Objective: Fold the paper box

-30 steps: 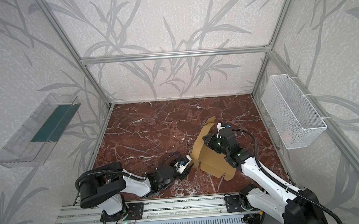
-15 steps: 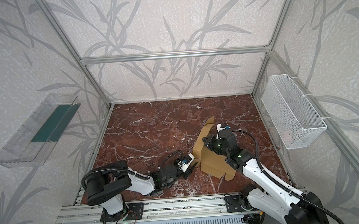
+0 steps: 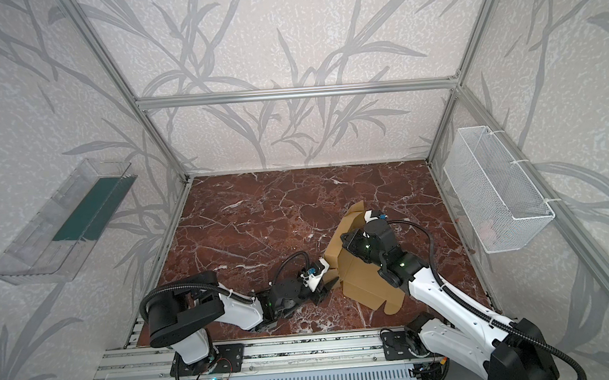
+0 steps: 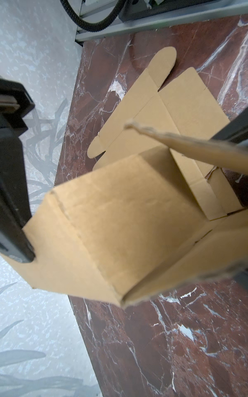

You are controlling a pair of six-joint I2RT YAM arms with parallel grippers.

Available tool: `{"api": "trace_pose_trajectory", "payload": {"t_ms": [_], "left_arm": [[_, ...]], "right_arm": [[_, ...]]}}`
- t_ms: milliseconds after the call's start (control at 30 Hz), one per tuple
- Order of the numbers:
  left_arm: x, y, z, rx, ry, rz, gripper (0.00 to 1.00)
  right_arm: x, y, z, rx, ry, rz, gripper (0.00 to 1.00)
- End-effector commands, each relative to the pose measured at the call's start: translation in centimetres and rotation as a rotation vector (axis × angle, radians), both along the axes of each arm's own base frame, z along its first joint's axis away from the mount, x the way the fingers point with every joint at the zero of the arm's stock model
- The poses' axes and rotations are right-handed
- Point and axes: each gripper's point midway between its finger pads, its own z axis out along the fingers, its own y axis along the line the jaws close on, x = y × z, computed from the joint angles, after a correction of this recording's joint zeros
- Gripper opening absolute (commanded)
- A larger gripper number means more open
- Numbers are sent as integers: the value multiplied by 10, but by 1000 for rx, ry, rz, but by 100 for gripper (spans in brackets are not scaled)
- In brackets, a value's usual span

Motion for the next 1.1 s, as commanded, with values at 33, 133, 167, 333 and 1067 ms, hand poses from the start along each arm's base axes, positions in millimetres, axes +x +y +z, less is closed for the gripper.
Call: {"api": "trace_pose_trajectory", "payload": {"t_ms": [33,133,167,333,1067], "left_arm": [[-9,-12,16,-48,31,-53,61],[-11,-15,17,-60,43,-66,61],[-12,-16,17,-61,48,-67,61],[-14,-18,28,-91,51,-62,61],[-8,54,19,109,-77,125,63]], "right_arm": [[8,1,15,5,-26,-29,0],[8,4,20,5,-41,-28,0],[8,5,22,3,-50,-30,0],[6,4,25,2,-81,-47,0],[6,14,58,127,-244,-2,0]]}}
